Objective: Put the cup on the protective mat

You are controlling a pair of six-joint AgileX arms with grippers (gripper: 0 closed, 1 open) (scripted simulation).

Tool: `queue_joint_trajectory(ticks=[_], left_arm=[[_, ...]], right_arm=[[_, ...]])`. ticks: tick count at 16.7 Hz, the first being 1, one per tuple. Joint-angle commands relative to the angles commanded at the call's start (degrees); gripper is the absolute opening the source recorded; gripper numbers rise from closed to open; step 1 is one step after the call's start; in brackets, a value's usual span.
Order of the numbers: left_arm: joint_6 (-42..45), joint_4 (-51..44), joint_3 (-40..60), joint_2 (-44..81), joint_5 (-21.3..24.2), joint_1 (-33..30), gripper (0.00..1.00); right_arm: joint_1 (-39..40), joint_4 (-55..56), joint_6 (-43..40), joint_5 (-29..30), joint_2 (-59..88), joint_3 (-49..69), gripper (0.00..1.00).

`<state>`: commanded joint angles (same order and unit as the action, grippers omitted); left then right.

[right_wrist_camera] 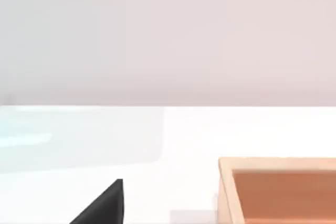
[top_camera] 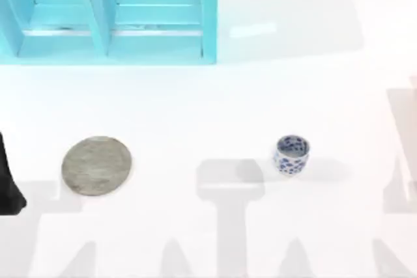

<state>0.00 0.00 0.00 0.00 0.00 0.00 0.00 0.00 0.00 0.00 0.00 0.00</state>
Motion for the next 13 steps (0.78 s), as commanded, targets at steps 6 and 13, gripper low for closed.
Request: queue_joint_trajectory(ticks=[6, 13], left_arm=[[2.9, -3.5, 4.9, 5.5, 0.2, -3.0, 1.0], [16.3, -21.9, 31.3, 38.3, 1.7, -17.6, 1.0]], right_arm=[[0.0, 0.0, 0.0, 0.0, 0.0, 0.0, 1.0], [0.0, 0.0, 0.0, 0.0, 0.0, 0.0, 1.0]])
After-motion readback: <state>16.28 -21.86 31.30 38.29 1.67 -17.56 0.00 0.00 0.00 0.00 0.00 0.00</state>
